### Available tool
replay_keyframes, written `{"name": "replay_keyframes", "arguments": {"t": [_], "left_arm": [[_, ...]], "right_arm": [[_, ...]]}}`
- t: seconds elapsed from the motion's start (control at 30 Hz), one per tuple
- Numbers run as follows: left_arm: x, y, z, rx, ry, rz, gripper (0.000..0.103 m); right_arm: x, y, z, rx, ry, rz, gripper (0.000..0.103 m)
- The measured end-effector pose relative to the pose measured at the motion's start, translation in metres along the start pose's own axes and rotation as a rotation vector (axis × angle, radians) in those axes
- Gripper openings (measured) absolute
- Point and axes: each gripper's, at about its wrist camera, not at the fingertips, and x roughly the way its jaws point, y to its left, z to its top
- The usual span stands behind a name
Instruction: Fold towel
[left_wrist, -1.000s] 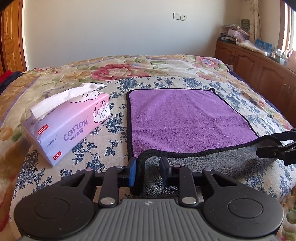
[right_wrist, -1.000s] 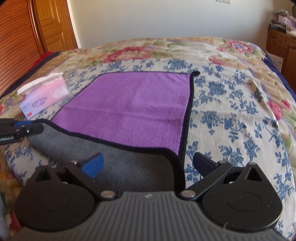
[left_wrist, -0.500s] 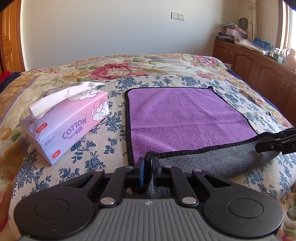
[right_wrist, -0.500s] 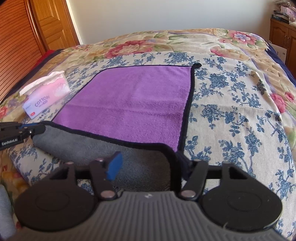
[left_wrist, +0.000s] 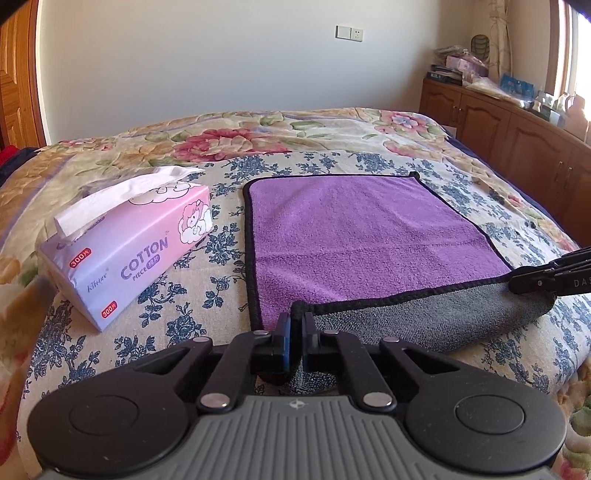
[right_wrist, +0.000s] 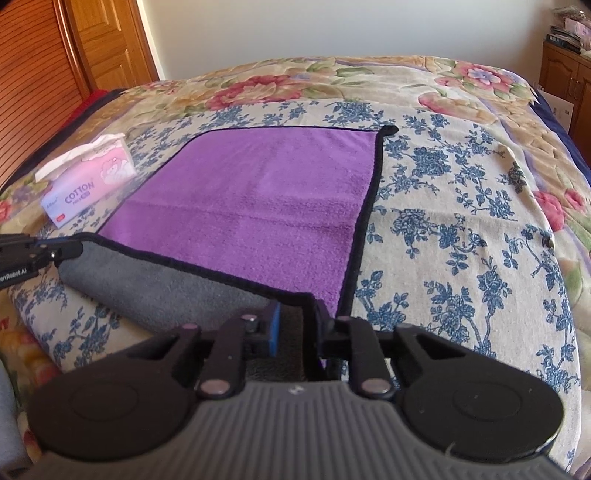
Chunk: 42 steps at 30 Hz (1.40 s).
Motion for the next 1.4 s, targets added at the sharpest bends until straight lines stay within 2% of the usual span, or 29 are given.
{"name": "replay_keyframes", "arguments": {"t": [0.27,0.73,1.4], "left_arm": [[-0.003,0.001,0.002,-0.003,-0.006,-0.006,0.006],[-0.011,0.001,0.008,-0.012,-0.049,-0.008,0.006],[-0.028,0.002,0.019,-0.038,-0.157,0.015,0.005]], "right_arm": [[-0.003,0.000,0.001,-0.012,-0.010,-0.001,0.005],[-0.011,0.001,0.006,-0.019,-0.063,0.008,0.004],[-0.027,0.004,0.015,-0.026,-0.196,0.000,0.004]]}}
